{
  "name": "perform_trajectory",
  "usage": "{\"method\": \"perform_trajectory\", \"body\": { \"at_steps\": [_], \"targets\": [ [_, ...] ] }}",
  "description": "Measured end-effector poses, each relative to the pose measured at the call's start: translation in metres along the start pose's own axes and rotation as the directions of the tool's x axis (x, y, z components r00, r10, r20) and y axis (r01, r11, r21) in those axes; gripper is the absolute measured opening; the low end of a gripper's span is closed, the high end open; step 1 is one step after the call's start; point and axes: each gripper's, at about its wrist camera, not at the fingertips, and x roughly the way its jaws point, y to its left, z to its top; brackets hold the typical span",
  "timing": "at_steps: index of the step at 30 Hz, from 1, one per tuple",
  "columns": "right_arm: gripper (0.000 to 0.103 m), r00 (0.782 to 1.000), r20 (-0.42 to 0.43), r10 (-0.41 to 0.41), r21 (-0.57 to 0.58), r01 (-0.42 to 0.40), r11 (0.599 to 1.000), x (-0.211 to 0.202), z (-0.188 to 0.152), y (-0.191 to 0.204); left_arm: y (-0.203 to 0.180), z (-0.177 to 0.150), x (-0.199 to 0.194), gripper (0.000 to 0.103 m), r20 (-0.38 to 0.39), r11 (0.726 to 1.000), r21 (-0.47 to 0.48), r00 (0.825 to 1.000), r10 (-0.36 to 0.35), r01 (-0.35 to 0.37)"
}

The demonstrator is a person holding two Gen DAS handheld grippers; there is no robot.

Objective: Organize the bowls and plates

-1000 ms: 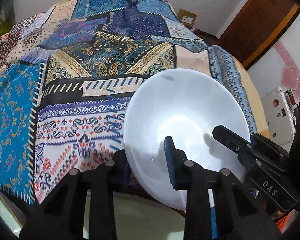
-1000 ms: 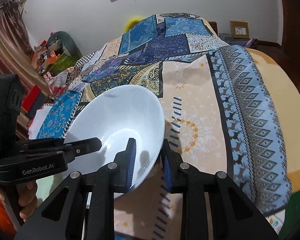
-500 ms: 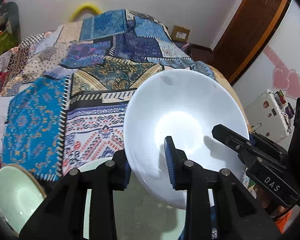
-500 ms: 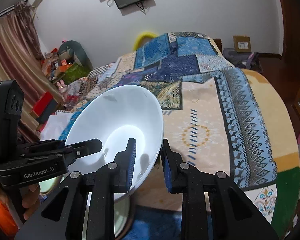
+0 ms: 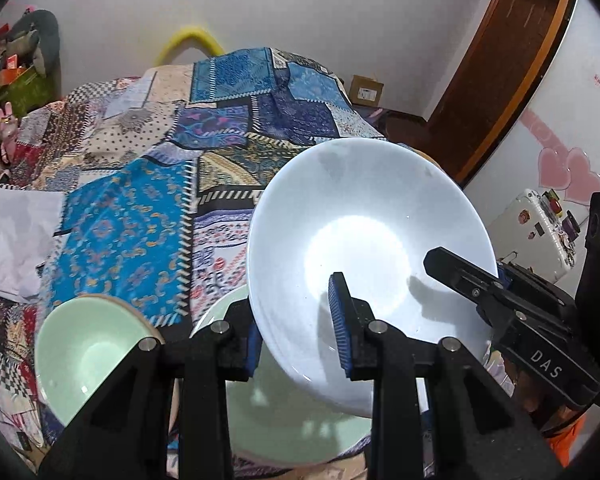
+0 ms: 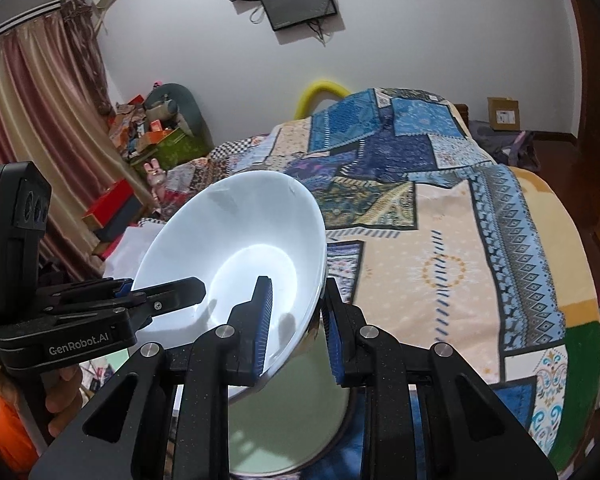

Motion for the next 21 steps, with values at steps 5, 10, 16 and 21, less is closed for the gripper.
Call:
{"method": "perform_trajectory", "body": {
  "at_steps": [5, 10, 16, 21],
  "targets": [
    [0.023, 1.0, -0.002, 0.025, -0.024, -0.025, 0.999, 0.003, -0.005, 0.024, 0.019, -0.012, -0.021, 0.03, 0.013, 1.0, -0.012, 1.0, 0.018, -0.018],
    [0.023, 0.999, -0.015, 0.048, -0.056, -0.049, 0.997, 0.008, -0.012, 0.047, 0.04, -0.027, -0.038, 0.03, 0.016, 0.999, -0.037, 0.999, 0.041, -0.04],
    [0.023, 0.996, -0.039, 0.08, -0.081, -0.083, 0.993, 0.018, -0.019, 0.069, 0.062, -0.042, -0.05, 0.03, 0.02, 0.996, -0.059, 0.997, 0.07, -0.069],
    [0.023, 0.993, -0.069, 0.098, -0.107, -0.105, 0.989, 0.027, -0.026, 0.088, 0.08, -0.055, -0.059, 0.03, 0.023, 0.993, -0.083, 0.996, 0.09, -0.088]
  ]
}}
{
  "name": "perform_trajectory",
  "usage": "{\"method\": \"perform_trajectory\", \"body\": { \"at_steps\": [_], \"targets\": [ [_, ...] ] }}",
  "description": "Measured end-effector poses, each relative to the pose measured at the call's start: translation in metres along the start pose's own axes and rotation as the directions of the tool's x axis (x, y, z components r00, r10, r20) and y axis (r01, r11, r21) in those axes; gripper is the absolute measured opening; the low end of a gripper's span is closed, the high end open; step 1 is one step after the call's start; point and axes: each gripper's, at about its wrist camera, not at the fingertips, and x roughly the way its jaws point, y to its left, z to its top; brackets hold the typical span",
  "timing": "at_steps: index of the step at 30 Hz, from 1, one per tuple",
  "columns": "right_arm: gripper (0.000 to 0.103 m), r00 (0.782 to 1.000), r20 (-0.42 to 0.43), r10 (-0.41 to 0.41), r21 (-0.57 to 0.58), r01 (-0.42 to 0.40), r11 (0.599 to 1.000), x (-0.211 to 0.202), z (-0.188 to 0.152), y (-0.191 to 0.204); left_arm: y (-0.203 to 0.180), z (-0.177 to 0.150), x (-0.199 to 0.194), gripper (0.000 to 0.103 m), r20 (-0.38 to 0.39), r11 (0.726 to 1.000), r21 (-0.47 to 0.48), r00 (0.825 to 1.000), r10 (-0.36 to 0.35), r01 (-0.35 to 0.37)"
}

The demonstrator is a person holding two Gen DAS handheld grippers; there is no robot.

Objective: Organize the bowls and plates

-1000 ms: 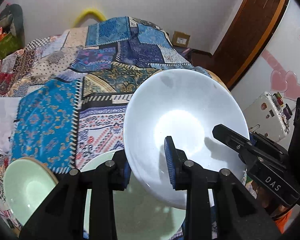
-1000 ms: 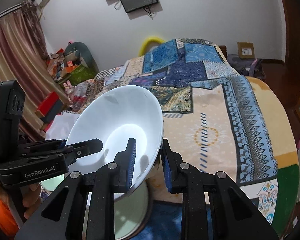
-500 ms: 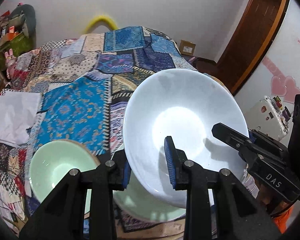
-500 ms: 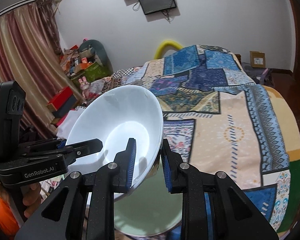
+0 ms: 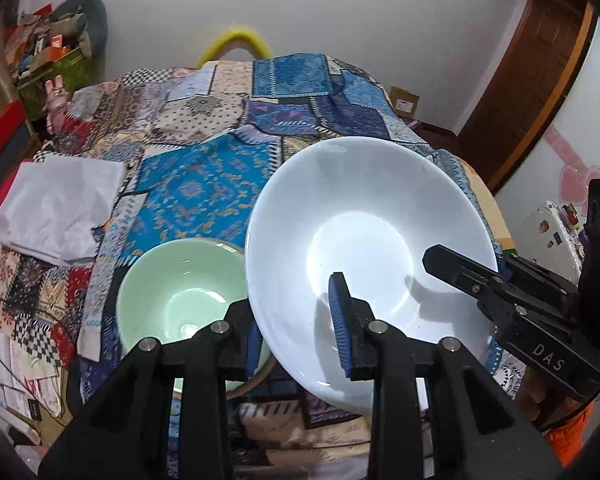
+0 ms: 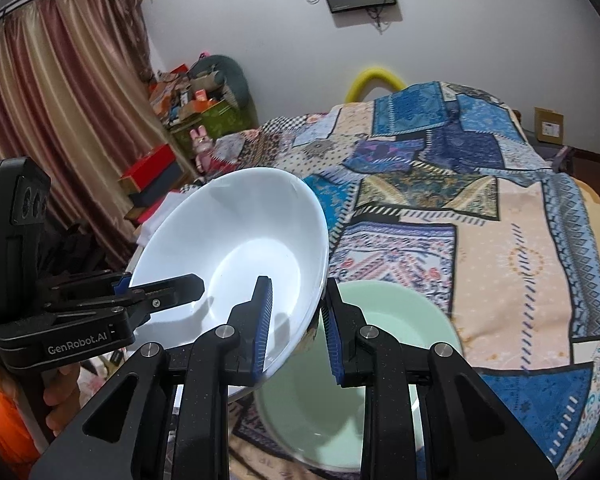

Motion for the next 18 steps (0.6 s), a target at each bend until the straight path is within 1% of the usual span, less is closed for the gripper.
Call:
{"method": "perform_trajectory", "body": {
  "at_steps": [9, 18],
  "targets": [
    [0.023, 0.998, -0.052, 0.028, -0.034, -0.03, 0.999, 0.025, -0.004, 0.028, 0.039, -0.016, 0.002, 0.03, -0.018, 0.998, -0.051, 0.999, 0.026, -0.027],
    [0.023, 0.993, -0.107, 0.052, -0.043, -0.057, 0.997, 0.053, -0.01, 0.045, 0.071, -0.026, 0.011, 0.03, -0.048, 0.995, -0.084, 0.997, 0.052, -0.056]
  ]
}}
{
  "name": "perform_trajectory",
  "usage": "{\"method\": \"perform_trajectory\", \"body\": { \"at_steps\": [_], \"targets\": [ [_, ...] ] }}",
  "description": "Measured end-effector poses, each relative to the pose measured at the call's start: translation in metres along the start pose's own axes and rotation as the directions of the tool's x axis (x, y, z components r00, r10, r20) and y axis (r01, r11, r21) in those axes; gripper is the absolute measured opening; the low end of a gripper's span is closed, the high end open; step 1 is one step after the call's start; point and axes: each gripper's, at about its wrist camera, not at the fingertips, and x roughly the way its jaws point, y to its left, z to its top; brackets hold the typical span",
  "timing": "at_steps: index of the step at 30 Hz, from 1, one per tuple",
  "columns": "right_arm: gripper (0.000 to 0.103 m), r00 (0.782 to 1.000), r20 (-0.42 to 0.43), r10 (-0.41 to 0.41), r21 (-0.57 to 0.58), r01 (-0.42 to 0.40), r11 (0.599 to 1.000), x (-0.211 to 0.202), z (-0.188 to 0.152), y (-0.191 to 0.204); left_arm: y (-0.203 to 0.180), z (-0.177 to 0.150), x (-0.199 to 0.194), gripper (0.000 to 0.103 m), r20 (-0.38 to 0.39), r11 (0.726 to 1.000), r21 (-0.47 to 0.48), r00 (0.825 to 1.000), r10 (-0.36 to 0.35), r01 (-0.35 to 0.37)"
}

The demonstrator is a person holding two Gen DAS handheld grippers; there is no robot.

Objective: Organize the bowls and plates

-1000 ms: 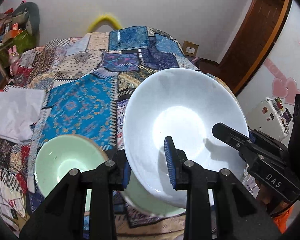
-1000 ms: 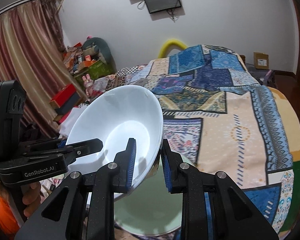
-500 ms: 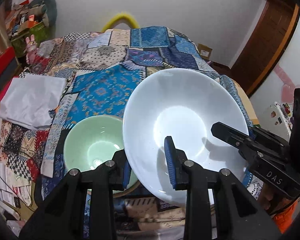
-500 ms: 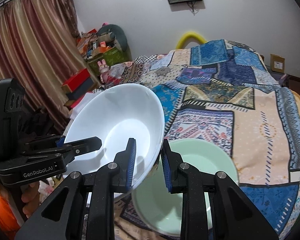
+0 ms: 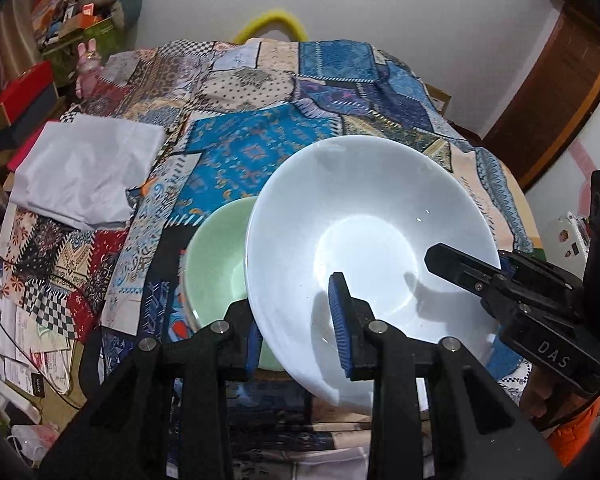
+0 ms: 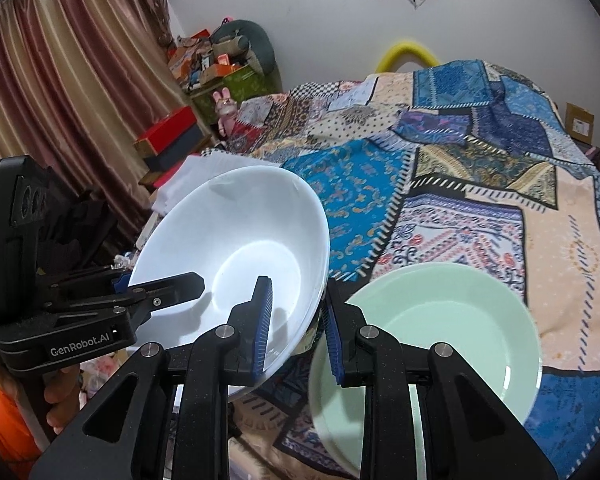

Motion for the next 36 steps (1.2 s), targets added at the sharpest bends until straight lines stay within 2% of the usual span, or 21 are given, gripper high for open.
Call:
{"method": "perform_trajectory", "body": {
  "at_steps": [21, 27, 36],
  "targets": [
    [0.023, 0.993, -0.117, 0.033, 0.008, -0.032, 0.999, 0.059, -0.002, 0.007, 0.044, -0.006, 0.04, 0.03, -0.074, 0.997, -0.08, 0.997, 0.013, -0.018],
    [0.023, 0.988, -0.15, 0.038, 0.015, -0.036, 0.999, 0.071, -0.005, 0.004, 0.047, -0.005, 0.044, 0.03, -0.067, 0.997, -0.073, 0.997, 0.028, -0.033],
    [0.023, 0.989, -0.144, 0.035, 0.027, -0.032, 0.999, 0.07, -0.004, -0.002, 0.05, 0.0, 0.045, 0.03, -0.061, 0.996, -0.079, 0.997, 0.04, -0.045]
  ]
}}
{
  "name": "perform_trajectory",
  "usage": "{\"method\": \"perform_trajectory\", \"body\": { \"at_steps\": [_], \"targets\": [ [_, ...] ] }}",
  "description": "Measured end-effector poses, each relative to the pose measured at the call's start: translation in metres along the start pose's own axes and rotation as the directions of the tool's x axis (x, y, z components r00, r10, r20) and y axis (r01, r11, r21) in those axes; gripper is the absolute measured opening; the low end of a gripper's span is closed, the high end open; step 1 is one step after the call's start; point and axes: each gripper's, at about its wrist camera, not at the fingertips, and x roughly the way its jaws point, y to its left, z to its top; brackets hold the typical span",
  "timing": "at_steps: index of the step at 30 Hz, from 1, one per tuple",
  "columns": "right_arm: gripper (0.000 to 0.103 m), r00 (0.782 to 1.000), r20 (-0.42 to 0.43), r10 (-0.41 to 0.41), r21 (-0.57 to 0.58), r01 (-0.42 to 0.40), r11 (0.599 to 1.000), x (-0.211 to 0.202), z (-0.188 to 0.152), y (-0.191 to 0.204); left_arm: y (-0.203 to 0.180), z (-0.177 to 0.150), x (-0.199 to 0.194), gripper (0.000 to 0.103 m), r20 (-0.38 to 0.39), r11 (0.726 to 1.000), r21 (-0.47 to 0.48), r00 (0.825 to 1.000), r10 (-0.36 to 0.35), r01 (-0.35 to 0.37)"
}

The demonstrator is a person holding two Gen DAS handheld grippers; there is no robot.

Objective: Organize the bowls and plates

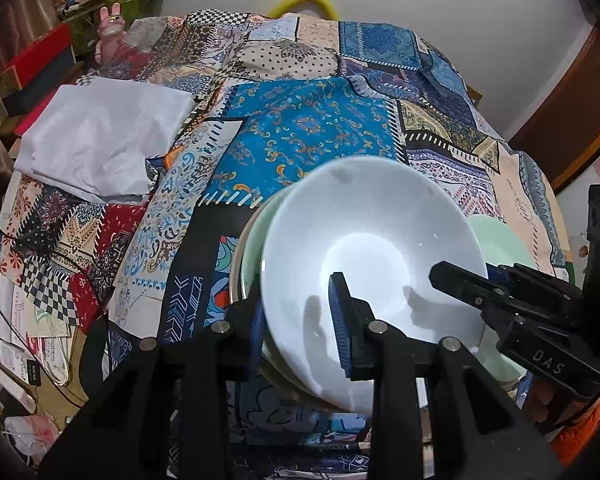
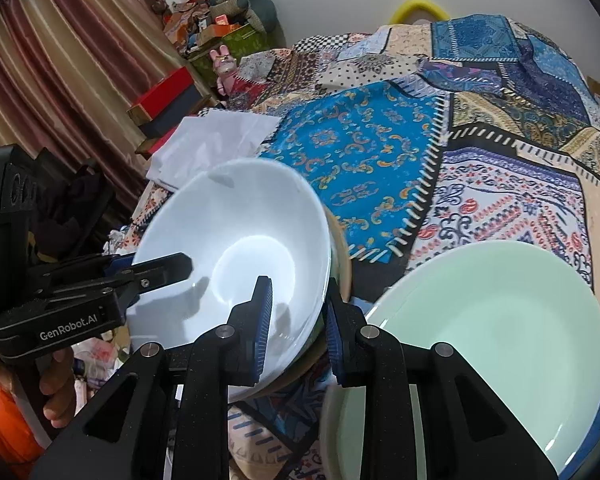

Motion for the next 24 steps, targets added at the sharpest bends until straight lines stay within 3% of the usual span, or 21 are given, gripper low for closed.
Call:
{"method": "perform_trajectory", "body": {
  "at_steps": [13, 20, 24],
  "targets": [
    [0.025, 0.999, 0.035, 0.004, -0.005, -0.004, 1.0, -0.012, -0.003, -0.003, -0.006, 0.011, -0.014, 0.031, 0.041, 0.998, 0.004, 0.997, 0.061, -0.061],
    [0.025, 0.999, 0.043, -0.012, -0.008, 0.012, 1.0, -0.014, -0.003, -0.006, -0.004, 0.015, -0.029, 0.044, 0.092, 0.998, -0.003, 0.994, 0.059, -0.059],
    [0.026, 1.0, 0.027, -0.015, -0.001, 0.015, 1.0, -0.01, -0.004, -0.01, 0.006, 0.008, -0.021, 0.045, 0.058, 0.998, -0.023, 0.996, 0.063, -0.062]
  ]
}}
